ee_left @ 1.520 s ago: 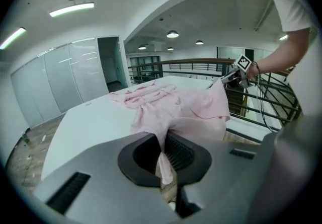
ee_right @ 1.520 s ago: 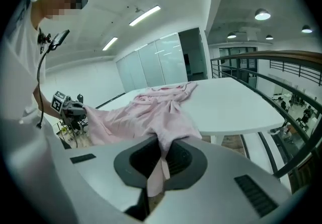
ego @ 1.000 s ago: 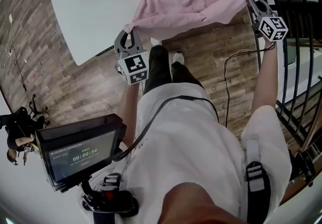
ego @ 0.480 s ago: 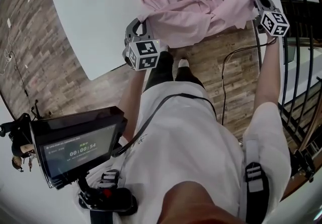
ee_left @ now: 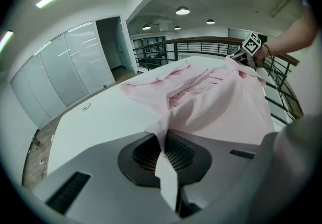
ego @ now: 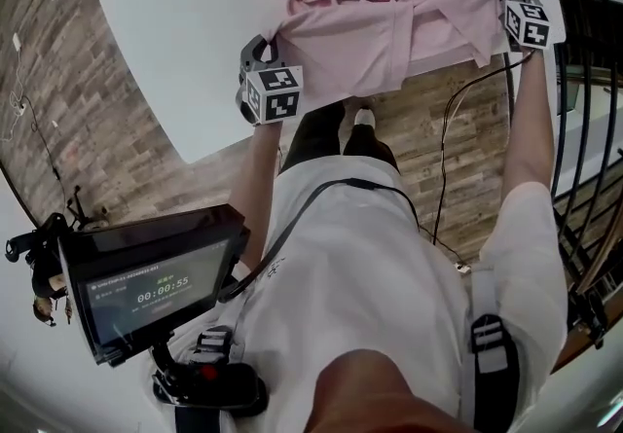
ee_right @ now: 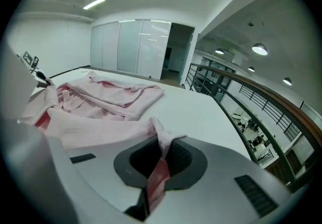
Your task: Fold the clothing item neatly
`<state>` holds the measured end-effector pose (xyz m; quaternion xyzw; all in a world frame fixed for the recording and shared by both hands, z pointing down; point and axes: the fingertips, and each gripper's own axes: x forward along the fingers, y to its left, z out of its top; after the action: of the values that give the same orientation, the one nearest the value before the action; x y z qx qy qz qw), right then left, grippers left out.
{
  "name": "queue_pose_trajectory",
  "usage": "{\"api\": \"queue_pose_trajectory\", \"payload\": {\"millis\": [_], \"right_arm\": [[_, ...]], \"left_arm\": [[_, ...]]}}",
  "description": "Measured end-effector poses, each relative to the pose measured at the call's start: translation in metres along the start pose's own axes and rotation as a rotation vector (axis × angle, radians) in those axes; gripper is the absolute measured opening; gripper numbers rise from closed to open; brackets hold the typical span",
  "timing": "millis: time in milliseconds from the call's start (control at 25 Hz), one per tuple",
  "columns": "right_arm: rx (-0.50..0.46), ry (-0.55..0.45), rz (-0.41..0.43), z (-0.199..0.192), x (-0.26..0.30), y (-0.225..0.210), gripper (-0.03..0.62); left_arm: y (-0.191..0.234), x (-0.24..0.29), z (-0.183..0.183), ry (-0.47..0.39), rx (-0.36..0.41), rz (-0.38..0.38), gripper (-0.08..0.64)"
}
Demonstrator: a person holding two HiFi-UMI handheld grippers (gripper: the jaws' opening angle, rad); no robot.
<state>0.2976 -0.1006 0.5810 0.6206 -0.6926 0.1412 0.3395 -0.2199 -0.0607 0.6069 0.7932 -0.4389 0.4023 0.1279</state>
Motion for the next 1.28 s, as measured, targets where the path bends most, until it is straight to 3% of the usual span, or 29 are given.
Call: {"api": "queue_pose_trajectory", "payload": {"millis": [160, 200, 240, 280, 400, 480, 560, 760, 880, 1000, 1120, 1280], "right_arm": [[-0.023, 0.055, 0.025, 0.0, 0.02, 0.016, 0.011], [-0.016, 0.087, 0.059, -0.005, 0.027, 0.025, 0.056], [-0.008, 0.121, 0.096, -0.01, 0.033, 0.034, 0.16], [0.0, 0.145, 0.121, -0.015, 0.036, 0.04, 0.204], [0.03, 0.167, 0.143, -0.017, 0.023, 0.042, 0.253], [0.055, 0.182, 0.157, -0.018, 0.005, 0.038, 0.304], [0.077, 0.169, 0.152, -0.013, -0.019, 0.032, 0.308], [0.2, -0.013, 0.089, 0.012, -0.086, 0.04, 0.305], [0.241, -0.09, 0.092, 0.011, -0.105, 0.074, 0.106], [0.275, -0.126, 0.146, 0.006, -0.122, 0.128, 0.005], [0.319, -0.134, 0.232, -0.002, -0.142, 0.186, 0.005], [0.338, -0.117, 0.339, -0.008, -0.15, 0.259, 0.005]], "left_arm": [[0.002, 0.006, -0.002, 0.017, -0.045, -0.027, 0.011], [0.0, 0.009, -0.003, 0.025, -0.048, -0.04, 0.017], [-0.002, 0.011, -0.005, 0.033, -0.045, -0.051, 0.035], [-0.002, 0.012, -0.005, 0.039, -0.04, -0.057, 0.073], [0.002, 0.003, -0.002, 0.038, -0.029, -0.061, 0.162], [0.009, -0.008, 0.002, 0.024, -0.022, -0.07, 0.183], [0.014, -0.021, 0.006, 0.005, -0.008, -0.089, 0.19], [0.004, -0.049, 0.003, -0.016, 0.069, -0.173, 0.19], [-0.016, -0.047, -0.005, -0.018, 0.098, -0.243, 0.19], [-0.038, -0.05, -0.021, 0.005, 0.147, -0.327, 0.185], [-0.055, -0.058, -0.038, 0.025, 0.204, -0.374, 0.083], [-0.068, -0.065, -0.057, 0.045, 0.206, -0.435, 0.075]]}}
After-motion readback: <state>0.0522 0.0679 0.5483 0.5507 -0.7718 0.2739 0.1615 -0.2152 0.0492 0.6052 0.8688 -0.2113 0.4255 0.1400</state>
